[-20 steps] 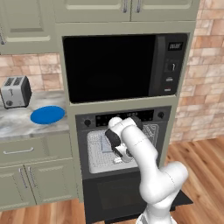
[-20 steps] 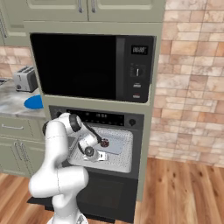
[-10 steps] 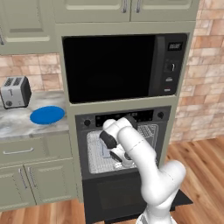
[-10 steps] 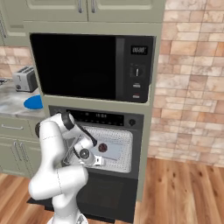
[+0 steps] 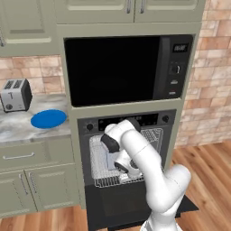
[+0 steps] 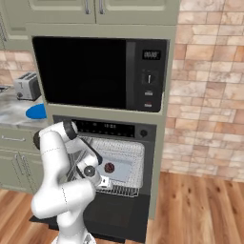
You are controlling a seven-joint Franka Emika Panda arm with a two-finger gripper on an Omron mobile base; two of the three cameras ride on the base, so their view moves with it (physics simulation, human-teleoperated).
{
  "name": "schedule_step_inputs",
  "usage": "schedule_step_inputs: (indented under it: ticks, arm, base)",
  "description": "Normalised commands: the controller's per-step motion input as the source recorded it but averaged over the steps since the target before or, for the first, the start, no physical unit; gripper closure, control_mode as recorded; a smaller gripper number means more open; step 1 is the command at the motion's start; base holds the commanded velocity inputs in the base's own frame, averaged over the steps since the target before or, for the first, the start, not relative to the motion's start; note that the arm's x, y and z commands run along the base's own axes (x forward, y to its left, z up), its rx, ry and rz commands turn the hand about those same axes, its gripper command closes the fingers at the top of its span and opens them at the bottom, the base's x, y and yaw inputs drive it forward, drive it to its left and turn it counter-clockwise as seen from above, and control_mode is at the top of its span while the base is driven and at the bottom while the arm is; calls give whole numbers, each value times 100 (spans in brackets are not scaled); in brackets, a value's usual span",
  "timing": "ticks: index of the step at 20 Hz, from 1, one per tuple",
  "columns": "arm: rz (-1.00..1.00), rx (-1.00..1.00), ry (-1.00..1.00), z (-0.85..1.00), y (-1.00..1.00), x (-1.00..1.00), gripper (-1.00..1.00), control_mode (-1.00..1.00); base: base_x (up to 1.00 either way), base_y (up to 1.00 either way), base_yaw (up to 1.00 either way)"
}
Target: Take the baked cake out of the oven and place it on the plate for cooling. Then close the oven door.
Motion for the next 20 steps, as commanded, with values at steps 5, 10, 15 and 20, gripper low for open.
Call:
schedule_step_inputs:
  ticks: [5, 10, 15, 20]
  arm:
    - [-2, 0, 14, -53, 33, -95, -100, -100]
    - [-4, 0, 13, -54, 35, -99, -100, -100]
    - [-4, 0, 13, -54, 34, -100, -100, -100]
    - [-3, 0, 13, -59, 35, -100, -100, -100]
  base:
    - [0, 0, 0]
    - [0, 0, 0]
    - [0, 0, 0]
    - [0, 0, 0]
